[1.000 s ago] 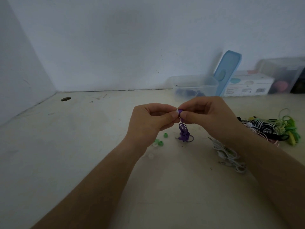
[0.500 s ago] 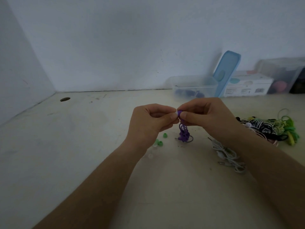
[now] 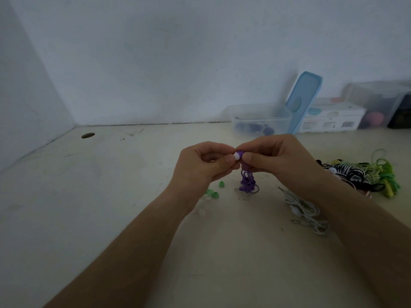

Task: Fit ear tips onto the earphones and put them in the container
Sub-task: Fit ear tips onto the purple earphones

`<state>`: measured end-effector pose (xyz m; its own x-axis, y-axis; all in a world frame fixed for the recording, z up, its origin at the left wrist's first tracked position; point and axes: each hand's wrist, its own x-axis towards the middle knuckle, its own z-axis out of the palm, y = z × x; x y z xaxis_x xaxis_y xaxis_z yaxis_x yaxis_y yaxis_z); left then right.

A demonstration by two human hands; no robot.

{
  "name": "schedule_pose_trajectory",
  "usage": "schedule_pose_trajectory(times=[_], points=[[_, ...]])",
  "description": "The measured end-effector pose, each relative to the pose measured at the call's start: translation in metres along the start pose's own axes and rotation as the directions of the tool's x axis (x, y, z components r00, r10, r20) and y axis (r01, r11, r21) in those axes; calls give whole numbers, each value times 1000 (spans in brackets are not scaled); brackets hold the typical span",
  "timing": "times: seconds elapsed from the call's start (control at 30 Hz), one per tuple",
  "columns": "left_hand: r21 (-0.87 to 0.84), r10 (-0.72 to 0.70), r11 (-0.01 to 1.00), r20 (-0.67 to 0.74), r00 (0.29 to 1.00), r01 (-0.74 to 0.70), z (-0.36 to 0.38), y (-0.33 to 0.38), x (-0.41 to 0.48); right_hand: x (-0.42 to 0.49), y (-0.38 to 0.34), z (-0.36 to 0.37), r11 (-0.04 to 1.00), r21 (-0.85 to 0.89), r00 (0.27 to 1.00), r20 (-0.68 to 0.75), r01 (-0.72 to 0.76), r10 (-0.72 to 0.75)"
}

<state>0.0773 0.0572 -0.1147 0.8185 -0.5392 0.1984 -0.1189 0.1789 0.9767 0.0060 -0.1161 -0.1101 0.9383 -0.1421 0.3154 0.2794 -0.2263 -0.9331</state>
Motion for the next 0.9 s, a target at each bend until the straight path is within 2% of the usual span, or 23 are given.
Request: schedule_pose_trajectory(times=[0.23,0.53,0.63,0.73,0.8,0.9], points=[[83,122,989,-26,992,-119,5,-2,1,0,0,0,999,40,1000,-24,-16,17],[190,89,976,90,992,-105,2,-1,3,1,1,1,996,66,992,-109,-63,69],[241,55,967,131,990,-86,-1,1,3,0,1,1,998,-17,992,-114,-55,53],[307,28,949,129,991,-67,-2,0,4,1,2,0,975,-219,995,-98,-43,22],[358,32,931,116,993,-72,-2,-1,5,1,-1,-1,919,-392,999,-51,-38,19],[415,57,906,77,995,-84,-3,-3,6,0,-5,-2,853,-519,993,60,-53,98]])
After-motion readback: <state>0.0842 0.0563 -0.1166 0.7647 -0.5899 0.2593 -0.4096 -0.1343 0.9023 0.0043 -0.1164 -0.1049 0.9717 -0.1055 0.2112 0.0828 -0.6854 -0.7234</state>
